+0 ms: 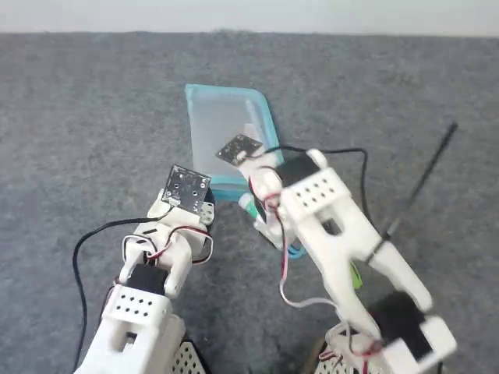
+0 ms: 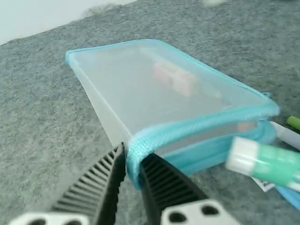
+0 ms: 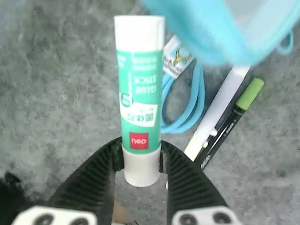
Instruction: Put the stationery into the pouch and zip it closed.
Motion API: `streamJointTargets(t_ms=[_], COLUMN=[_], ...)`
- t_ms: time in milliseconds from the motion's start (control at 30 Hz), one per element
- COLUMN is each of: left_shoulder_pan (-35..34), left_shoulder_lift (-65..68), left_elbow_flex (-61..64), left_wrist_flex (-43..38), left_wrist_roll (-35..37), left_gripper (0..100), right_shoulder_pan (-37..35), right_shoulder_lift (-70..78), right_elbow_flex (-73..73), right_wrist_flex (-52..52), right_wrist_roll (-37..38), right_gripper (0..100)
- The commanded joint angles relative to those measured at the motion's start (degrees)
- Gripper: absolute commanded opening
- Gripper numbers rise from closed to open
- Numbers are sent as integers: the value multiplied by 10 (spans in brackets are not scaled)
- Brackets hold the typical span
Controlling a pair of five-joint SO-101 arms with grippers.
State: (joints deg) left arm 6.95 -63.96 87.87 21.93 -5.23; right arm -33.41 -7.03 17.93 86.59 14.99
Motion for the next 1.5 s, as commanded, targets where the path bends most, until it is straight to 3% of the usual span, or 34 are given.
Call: streamJointTargets(t_ms=[0, 367, 567, 633, 767, 833, 1167, 1467], left_shoulder_pan=[19, 92, 97, 97, 93, 93, 89, 34], left_shoulder_lift=[-13, -13, -13, -13, -13, -13, -13, -13], left_elbow_flex=[-6, -6, -6, -6, -6, -6, -6, -7], left_wrist_flex=[-20, 4, 7, 7, 7, 7, 5, -11], left_wrist_roll=[4, 2, 2, 2, 2, 2, 2, 7], left_gripper=[11, 11, 11, 11, 11, 11, 11, 11], right_shoulder_pan=[-3, 57, 80, 80, 76, 76, 76, 80], right_shoulder_lift=[44, 195, 262, 283, 310, 314, 306, 178], right_elbow_flex=[-87, -281, -411, -443, -465, -465, -479, -482], right_wrist_flex=[-5, 24, 82, 104, 118, 119, 145, 162], right_wrist_roll=[-20, -74, -133, -135, -132, -114, -105, -89], right_gripper=[6, 7, 12, 46, 207, 248, 243, 242])
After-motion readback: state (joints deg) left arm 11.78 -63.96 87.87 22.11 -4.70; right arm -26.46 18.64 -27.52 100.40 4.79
